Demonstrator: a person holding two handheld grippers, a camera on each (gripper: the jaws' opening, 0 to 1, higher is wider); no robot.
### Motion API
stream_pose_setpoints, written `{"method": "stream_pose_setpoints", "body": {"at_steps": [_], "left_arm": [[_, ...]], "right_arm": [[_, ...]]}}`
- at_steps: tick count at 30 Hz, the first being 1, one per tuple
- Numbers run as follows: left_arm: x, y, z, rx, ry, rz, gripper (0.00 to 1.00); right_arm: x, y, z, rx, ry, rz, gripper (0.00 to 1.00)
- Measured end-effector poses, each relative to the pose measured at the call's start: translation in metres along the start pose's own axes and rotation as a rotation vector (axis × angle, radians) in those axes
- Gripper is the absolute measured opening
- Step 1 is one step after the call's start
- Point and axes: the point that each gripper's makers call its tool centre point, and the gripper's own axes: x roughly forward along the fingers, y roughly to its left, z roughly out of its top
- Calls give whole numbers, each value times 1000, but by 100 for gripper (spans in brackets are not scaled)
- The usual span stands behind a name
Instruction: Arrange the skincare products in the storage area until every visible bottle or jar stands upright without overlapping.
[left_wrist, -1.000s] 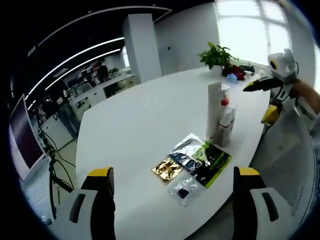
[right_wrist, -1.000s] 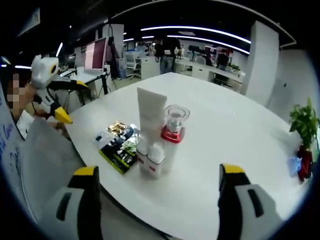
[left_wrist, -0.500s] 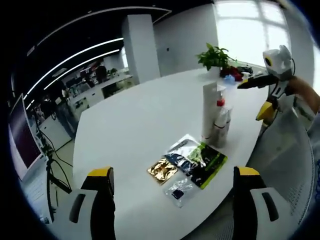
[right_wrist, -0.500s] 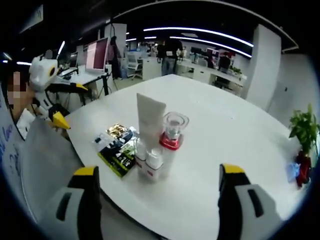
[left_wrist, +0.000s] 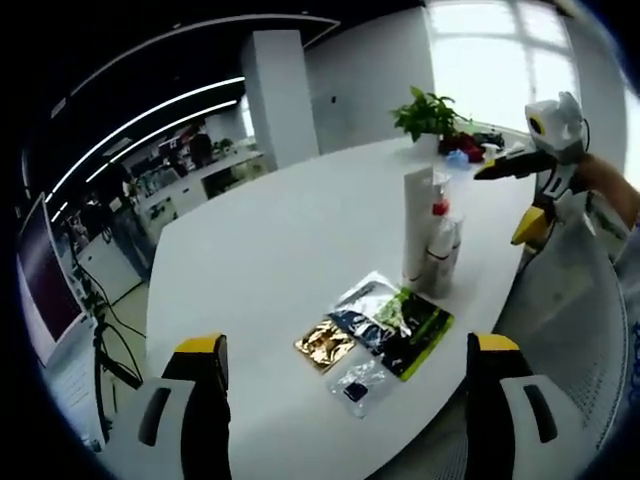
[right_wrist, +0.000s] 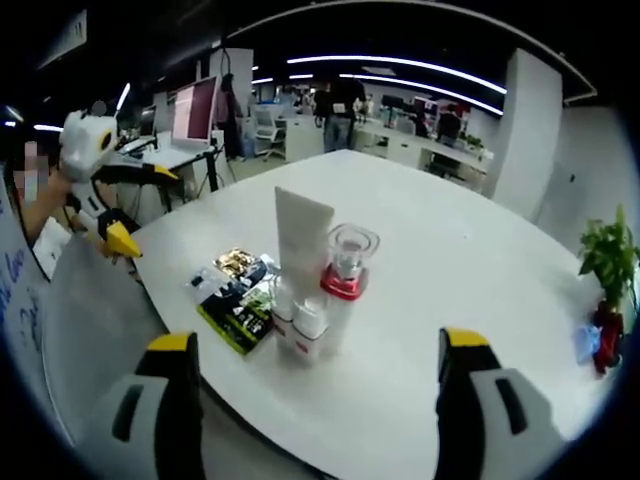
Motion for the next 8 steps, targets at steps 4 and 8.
{"method": "stream_pose_setpoints", "body": {"at_steps": [4,8], "left_arm": [[1,-1,2,3,-5,-6,97],[2,-3,2,5,-4,-13,97]], "right_arm": [[0,0,-1,0,5,-1,100],[-1,-1,0,-1,4,-5,100]]}}
